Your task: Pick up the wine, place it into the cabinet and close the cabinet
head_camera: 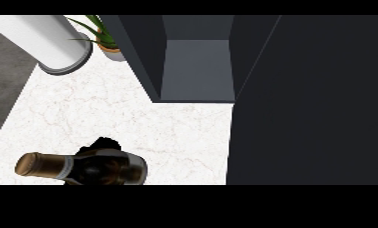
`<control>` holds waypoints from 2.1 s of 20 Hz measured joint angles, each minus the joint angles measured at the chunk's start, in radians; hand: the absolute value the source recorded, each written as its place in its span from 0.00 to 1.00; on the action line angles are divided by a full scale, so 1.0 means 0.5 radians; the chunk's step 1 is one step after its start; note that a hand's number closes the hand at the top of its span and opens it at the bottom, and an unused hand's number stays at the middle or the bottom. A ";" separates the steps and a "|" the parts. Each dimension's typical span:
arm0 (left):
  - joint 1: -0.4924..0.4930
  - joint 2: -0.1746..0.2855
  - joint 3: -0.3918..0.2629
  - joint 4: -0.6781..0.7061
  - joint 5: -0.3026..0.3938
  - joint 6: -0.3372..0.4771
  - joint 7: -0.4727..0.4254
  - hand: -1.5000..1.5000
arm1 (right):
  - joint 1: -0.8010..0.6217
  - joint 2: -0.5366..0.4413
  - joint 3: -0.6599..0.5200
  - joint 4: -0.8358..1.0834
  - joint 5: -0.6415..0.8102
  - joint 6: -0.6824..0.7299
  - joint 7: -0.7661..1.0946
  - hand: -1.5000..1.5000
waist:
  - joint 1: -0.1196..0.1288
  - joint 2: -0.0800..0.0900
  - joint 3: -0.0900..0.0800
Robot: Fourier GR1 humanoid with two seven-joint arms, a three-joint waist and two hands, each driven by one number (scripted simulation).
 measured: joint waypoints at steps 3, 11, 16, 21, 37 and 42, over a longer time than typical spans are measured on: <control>0.087 -0.012 -0.114 -0.281 0.091 0.111 0.153 1.00 | 0.009 0.021 0.035 -0.036 0.016 -0.016 0.021 0.00 | -0.005 0.002 -0.002; 0.010 -0.022 -0.372 -0.762 0.159 0.563 0.483 1.00 | -0.038 0.013 0.015 0.058 0.016 -0.002 -0.016 0.00 | -0.014 0.005 -0.003; -0.250 -0.024 -0.481 -0.754 0.197 0.840 0.631 1.00 | -0.038 0.032 0.024 0.099 0.020 -0.002 -0.053 0.00 | -0.020 0.006 -0.003; -0.505 -0.024 -0.512 -0.679 0.173 1.052 0.700 1.00 | -0.016 0.025 0.030 0.024 0.023 -0.011 0.000 0.00 | -0.025 0.006 -0.004; -1.180 -0.024 -0.775 -0.003 0.069 1.577 0.587 1.00 | -0.020 0.010 -0.016 0.075 0.002 0.022 -0.055 0.00 | -0.035 0.008 -0.004; -1.222 -0.024 -0.888 0.213 0.239 1.692 0.385 1.00 | 0.000 -0.025 -0.086 0.103 -0.078 0.080 -0.087 0.00 | -0.037 0.009 -0.004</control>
